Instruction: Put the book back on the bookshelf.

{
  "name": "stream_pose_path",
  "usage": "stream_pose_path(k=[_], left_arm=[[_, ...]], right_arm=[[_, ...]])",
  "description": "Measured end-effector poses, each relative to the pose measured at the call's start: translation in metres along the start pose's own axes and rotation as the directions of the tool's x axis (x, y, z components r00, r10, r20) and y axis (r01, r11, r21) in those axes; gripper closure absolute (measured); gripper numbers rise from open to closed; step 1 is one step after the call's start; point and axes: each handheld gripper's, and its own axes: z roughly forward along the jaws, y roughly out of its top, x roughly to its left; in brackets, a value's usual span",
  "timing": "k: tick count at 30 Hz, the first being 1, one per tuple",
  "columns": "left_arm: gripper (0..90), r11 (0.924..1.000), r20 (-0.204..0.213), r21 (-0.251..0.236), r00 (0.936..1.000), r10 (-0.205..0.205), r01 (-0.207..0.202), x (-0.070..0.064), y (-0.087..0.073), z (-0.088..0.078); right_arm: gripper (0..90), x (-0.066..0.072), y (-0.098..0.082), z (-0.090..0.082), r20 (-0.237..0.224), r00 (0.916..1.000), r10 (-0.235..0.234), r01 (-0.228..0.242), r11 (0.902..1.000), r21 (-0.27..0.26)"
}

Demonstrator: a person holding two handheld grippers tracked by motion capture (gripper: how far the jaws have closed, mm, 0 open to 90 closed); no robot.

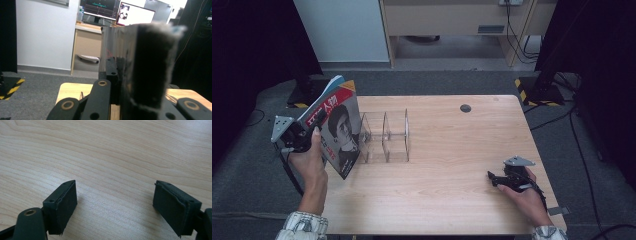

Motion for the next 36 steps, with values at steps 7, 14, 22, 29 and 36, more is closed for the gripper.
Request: stream_pose_path(k=[7,14,22,29,36], left_arm=[[86.2,0.9999,-0.005,0.002,0.9999,-0.01,0.01,0.006,-0.01,-0.004],[86.2,0.9999,-0.003,-0.007,0.9999,-0.012,0.012,0.007,-0.012,-0.005],[86.1,0.9997,0.006,-0.016,0.9999,-0.016,0.016,0.003,-0.016,-0.002],[85.7,0.9997,0.013,-0.018,0.9998,-0.018,0.018,0.001,-0.019,-0.001],[85.2,0.9998,0.008,-0.009,0.9998,-0.017,0.017,0.004,-0.02,-0.001]], right_arm=[[19.7,0.0,0.0,0.0,0.001,1.0,0.0,0.0,1.0,-0.002],[19.6,0.001,0.0,0.0,0.001,1.0,0.001,-0.001,1.0,-0.002],[19.5,0.0,0.0,0.0,-0.002,1.0,-0.003,0.003,1.0,-0.001],[19.3,0.0,0.0,0.0,-0.005,1.0,-0.005,0.005,1.0,-0.001],[19.3,0.001,0.0,0.0,-0.004,1.0,-0.004,0.004,1.0,-0.003]])
